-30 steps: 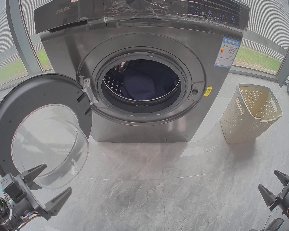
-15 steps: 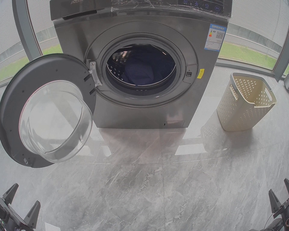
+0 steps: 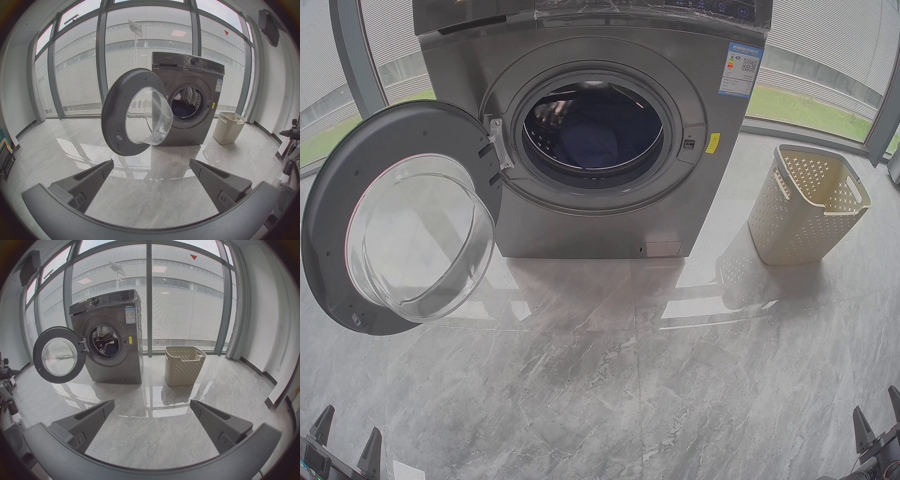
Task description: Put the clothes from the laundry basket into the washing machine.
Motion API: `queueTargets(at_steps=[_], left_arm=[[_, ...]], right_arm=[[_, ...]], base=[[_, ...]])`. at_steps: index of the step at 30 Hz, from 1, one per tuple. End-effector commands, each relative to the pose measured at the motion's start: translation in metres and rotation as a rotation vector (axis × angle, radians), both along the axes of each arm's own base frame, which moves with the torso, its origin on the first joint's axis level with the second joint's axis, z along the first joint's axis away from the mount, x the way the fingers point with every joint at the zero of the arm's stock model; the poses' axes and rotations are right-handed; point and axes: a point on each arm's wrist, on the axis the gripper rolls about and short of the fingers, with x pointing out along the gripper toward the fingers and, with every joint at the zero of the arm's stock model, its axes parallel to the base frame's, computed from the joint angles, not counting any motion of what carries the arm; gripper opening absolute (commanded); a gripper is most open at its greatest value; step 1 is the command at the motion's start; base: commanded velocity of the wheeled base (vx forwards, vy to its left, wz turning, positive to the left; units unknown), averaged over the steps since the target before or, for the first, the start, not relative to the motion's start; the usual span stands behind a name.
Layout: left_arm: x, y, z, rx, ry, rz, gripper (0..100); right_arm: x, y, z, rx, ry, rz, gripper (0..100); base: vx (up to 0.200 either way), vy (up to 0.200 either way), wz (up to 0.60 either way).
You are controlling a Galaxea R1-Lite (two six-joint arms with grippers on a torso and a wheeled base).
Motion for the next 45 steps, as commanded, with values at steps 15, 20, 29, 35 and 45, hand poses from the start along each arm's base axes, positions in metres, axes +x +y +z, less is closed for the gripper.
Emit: queueTargets(at_steps=[15,20,29,35,45], left_arm=[[-0.0007,-0.0001,-0.0037,-0.008,-0.026,-0.011,100],[-0.0007,-0.0001,-0.0038,-0.01,-0.025,-0.011,100],[-0.0007,-0.0001,-0.0038,-0.015,-0.025,-0.014,100],[-0.0008,-0.0001,-0.0034,-0.015,-0.026,-0.014,100],[-0.0007,-0.0001,-0.0038,-0.015,-0.025,-0.012,100]], right_arm=[[-0.0001,0.0006,-0.0022,-0.012,-0.031,0.028,100],[-0.0001,0.0007,-0.0022,-0.012,-0.031,0.03,100],[-0.0001,0.0007,-0.0022,-0.012,-0.031,0.03,100],[-0.0001,0.0007,-0.0022,-0.012,-0.031,0.03,100],[-0.0001,0.0006,-0.0022,-0.012,-0.031,0.028,100]], base=[[-0.187,0.187,0.0],[0.0,0.0,0.0],[0.133,0.0,0.0],[0.2,0.0,0.0],[0.12,0.0,0.0]])
